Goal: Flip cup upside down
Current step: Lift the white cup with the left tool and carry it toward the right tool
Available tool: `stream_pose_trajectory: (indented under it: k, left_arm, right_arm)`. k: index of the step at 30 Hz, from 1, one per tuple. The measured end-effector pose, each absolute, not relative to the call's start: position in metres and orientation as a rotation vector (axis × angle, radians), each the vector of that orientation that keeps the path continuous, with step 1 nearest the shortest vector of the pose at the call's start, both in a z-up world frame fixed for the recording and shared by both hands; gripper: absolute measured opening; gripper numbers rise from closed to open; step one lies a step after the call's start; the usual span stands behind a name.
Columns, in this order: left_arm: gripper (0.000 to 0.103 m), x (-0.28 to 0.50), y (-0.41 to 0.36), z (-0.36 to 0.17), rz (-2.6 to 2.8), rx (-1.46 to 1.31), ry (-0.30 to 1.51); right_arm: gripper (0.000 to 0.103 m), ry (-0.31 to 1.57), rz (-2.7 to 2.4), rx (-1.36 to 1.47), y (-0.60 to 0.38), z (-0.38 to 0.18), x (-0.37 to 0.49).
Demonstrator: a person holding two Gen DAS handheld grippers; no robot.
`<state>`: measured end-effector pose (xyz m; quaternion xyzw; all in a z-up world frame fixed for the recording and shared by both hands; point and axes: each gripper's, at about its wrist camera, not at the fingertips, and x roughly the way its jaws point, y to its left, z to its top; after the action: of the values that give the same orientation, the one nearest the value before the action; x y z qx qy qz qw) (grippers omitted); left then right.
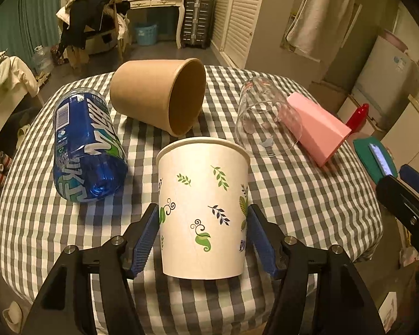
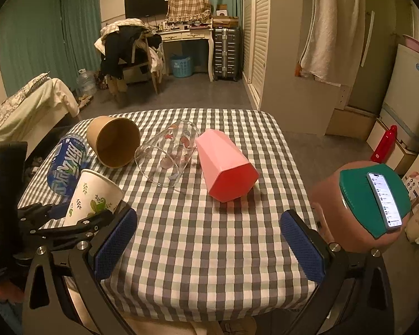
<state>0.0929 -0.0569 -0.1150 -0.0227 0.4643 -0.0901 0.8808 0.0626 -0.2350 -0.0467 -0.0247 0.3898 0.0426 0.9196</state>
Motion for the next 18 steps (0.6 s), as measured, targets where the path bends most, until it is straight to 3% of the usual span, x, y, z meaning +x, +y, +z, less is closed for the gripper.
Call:
stream_pose_trajectory:
  k: [5, 12, 15, 18]
  left_arm:
    - [0.082, 0.082, -0.057, -0.106, -0.199, -0.032, 0.93]
    - [0.083, 0.057, -0.051, -0.079, -0.219, -0.015, 0.857]
    - [0.097, 0.044, -0.042, -0.063, -0.212, -0.008, 0.791]
    - [0.097, 0.033, -0.029, -0.046, -0.186, 0.006, 0.715]
  right_arm:
    - [0.103, 0.793, 0.076, -0.052, -0.236, -0.043, 0.064]
    - [0.103, 0.739, 0.048, -0.055, -0.237, -0.023, 0.056]
    - [0.103, 0.711, 0.04, -0.065, -0.234, -0.013, 0.05]
    - [0.103, 0.69, 0.042, -0.082, -0.227, -0.005, 0.044]
